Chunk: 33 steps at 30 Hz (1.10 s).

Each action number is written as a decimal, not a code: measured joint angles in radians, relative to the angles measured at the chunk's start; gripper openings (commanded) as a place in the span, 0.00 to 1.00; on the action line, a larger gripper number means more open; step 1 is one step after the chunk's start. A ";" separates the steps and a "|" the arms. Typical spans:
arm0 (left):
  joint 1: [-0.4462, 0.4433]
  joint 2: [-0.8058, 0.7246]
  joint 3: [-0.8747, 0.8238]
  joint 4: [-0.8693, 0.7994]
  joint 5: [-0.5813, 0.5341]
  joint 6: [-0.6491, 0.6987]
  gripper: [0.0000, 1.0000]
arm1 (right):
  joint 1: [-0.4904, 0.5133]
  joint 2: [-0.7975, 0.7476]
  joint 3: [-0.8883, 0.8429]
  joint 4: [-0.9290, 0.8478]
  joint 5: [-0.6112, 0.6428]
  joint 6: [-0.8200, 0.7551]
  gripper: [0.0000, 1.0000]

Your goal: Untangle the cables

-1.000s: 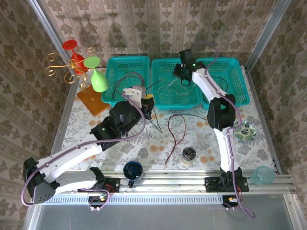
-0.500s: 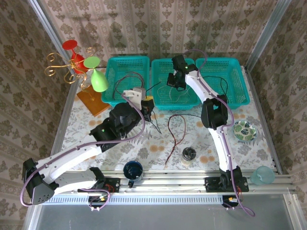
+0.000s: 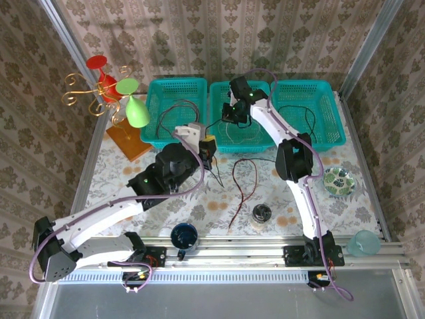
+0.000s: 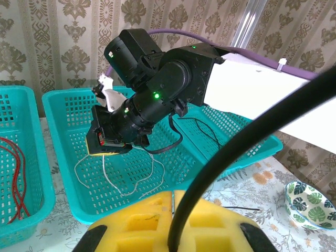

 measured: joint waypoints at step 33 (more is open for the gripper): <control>0.039 0.747 1.129 -0.011 0.278 0.144 0.00 | -0.475 -1.277 -1.109 0.261 -0.055 0.101 0.93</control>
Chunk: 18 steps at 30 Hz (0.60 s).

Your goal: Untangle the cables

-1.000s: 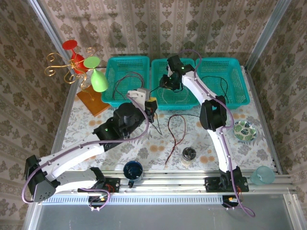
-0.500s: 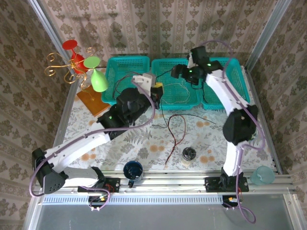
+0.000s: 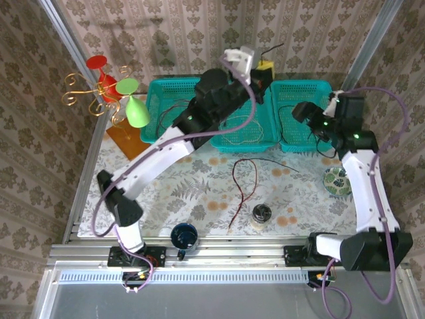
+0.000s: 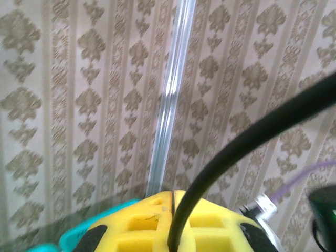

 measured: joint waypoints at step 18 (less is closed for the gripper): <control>0.051 0.727 0.508 0.389 0.000 -0.161 0.00 | -0.203 -0.239 -0.130 -0.035 0.003 -0.005 0.94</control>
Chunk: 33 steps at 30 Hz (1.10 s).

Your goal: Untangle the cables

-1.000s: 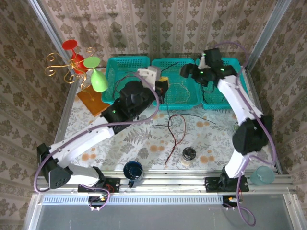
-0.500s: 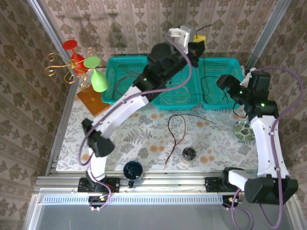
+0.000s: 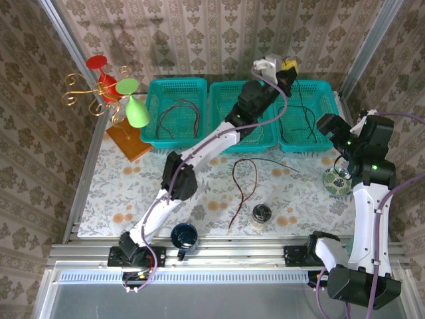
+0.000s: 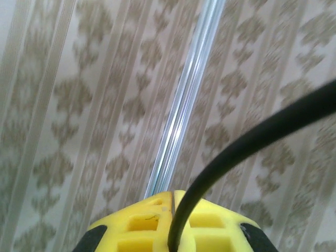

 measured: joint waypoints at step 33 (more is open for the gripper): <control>-0.034 0.091 -0.112 -0.304 0.066 -0.104 0.00 | 0.128 0.550 0.228 0.333 -0.274 0.020 0.81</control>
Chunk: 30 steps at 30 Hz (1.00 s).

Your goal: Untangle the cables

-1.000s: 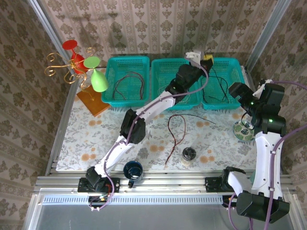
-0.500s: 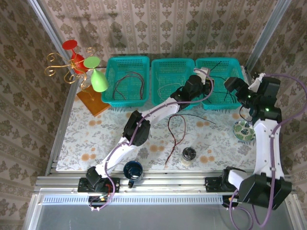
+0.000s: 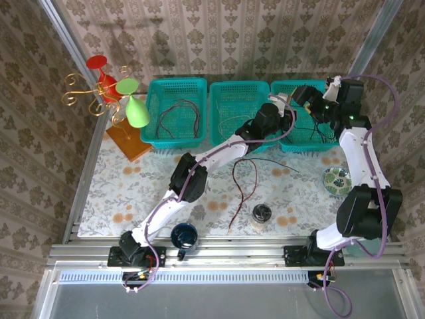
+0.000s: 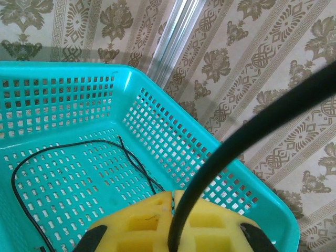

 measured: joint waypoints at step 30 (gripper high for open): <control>0.032 -0.279 -0.451 0.214 0.032 0.047 0.61 | 0.001 0.276 0.167 -0.037 0.344 0.024 0.00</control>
